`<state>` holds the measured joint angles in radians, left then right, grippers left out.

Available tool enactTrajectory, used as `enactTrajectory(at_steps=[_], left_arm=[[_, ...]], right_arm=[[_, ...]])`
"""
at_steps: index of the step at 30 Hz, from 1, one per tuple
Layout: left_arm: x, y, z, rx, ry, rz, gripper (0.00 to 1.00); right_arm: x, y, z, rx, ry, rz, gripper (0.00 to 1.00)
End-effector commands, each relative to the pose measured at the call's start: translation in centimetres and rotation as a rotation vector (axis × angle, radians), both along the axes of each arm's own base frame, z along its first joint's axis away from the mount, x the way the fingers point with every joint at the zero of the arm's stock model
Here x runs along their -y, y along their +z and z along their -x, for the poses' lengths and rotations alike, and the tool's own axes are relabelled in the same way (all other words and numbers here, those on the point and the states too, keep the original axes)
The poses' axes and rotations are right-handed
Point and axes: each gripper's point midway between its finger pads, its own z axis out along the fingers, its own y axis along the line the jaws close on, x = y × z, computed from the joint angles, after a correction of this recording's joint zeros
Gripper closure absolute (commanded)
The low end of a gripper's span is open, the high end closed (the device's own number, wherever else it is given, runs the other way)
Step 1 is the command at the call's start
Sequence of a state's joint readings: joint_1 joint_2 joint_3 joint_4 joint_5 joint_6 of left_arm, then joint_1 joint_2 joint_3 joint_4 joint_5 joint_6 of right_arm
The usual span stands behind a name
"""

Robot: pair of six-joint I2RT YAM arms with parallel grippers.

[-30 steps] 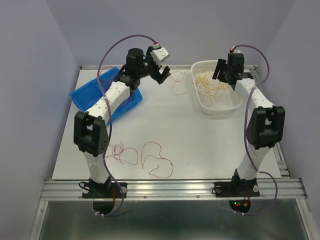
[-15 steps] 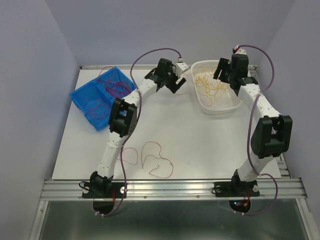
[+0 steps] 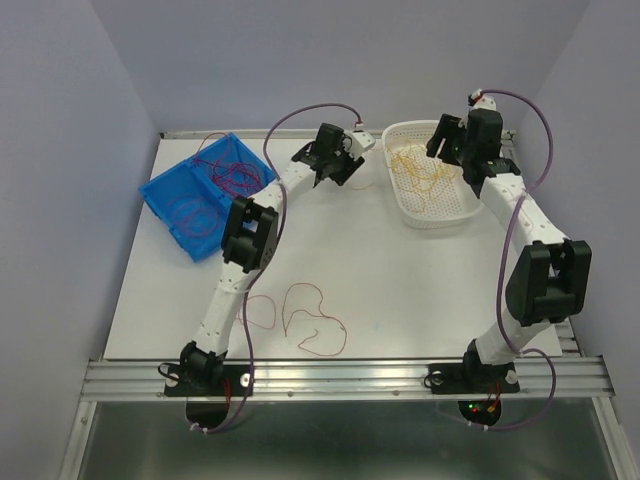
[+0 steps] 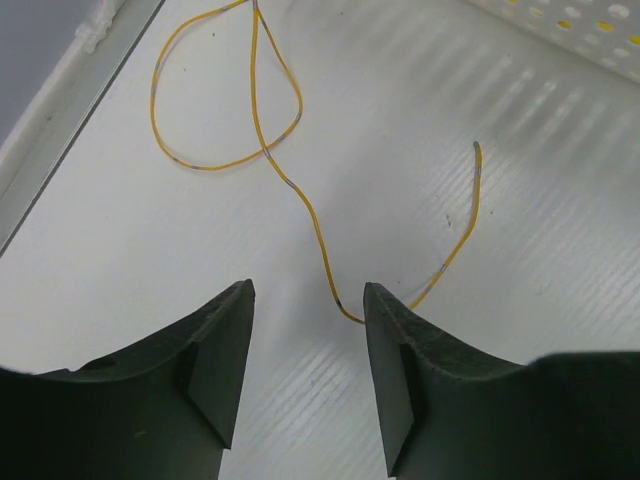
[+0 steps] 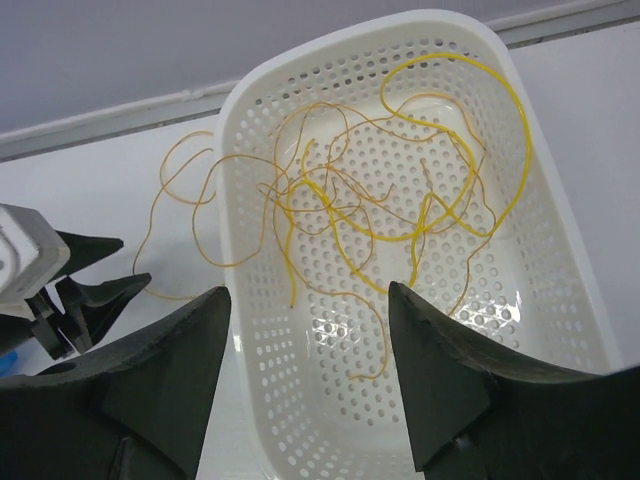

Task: Untangle the cables
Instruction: Place the cable in the bin.

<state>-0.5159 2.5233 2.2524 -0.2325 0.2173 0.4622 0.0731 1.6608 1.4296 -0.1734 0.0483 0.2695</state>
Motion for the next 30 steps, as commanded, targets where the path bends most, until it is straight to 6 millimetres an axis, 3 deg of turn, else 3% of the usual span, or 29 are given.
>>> enactTrajectory(at_steps=[1, 2, 4, 5, 6, 8, 10, 11, 13, 14, 15, 17, 18, 21, 27, 30], left_arm=[[1.6, 2.9, -0.4, 0.076, -0.062, 0.029, 0.47], [1.7, 2.8, -0.3, 0.079, -0.076, 0.023, 0.47], [2.5, 2.6, 0.2, 0.087, -0.122, 0.012, 0.63], [2.8, 2.8, 0.4, 0.093, -0.137, 0.011, 0.76], [3.0, 3.2, 0.5, 0.107, -0.140, 0.002, 1.00], [2.9, 4.0, 0.4, 0.133, -0.129, -0.015, 1.00], [2.0, 6.3, 0.1, 0.186, -0.084, -0.038, 1.00], [1.1, 9.1, -0.2, 0.234, -0.040, -0.042, 1.00], [0.4, 12.4, -0.3, 0.301, -0.004, -0.030, 1.00], [-0.2, 12.8, 0.1, 0.311, 0.004, -0.041, 1.00], [-0.8, 16.0, 0.6, 0.365, 0.020, -0.023, 1.00], [-1.1, 19.2, 1.4, 0.414, 0.023, -0.002, 1.00], [-1.7, 22.1, 2.0, 0.461, 0.040, 0.006, 1.00], [-2.4, 26.9, 3.6, 0.548, 0.081, 0.005, 1.00], [-1.8, 33.7, 7.2, 0.684, 0.062, 0.022, 1.00], [-0.9, 35.8, 8.4, 0.747, 0.078, 0.014, 1.00]], right_arm=[[-1.0, 2.8, 0.2, 0.094, 0.042, -0.028, 0.30], [-1.1, 2.7, 0.3, 0.094, 0.043, -0.031, 0.30], [-1.0, 2.9, 0.3, 0.104, 0.042, -0.030, 0.30], [-1.1, 3.1, 0.4, 0.108, 0.043, -0.032, 0.30], [-1.5, 3.1, 0.5, 0.109, 0.066, -0.041, 0.30], [-1.6, 2.9, 0.5, 0.108, 0.079, -0.036, 0.30], [-1.7, 2.7, 0.5, 0.105, 0.090, -0.032, 0.30], [-1.7, 2.4, 0.4, 0.100, 0.088, -0.032, 0.30], [-1.7, 2.2, 0.4, 0.100, 0.081, -0.036, 0.30], [-1.6, 2.3, 0.4, 0.103, 0.074, -0.042, 0.30], [-1.5, 2.3, 0.4, 0.110, 0.064, -0.047, 0.30], [-1.2, 2.3, 0.4, 0.116, 0.049, -0.048, 0.30], [-1.2, 2.5, 0.5, 0.125, 0.046, -0.049, 0.30], [-1.3, 2.8, 0.7, 0.136, 0.046, -0.054, 0.30], [-0.4, 3.0, 1.2, 0.147, -0.004, -0.051, 0.30], [0.2, 4.2, 1.4, 0.196, -0.044, -0.056, 0.30]])
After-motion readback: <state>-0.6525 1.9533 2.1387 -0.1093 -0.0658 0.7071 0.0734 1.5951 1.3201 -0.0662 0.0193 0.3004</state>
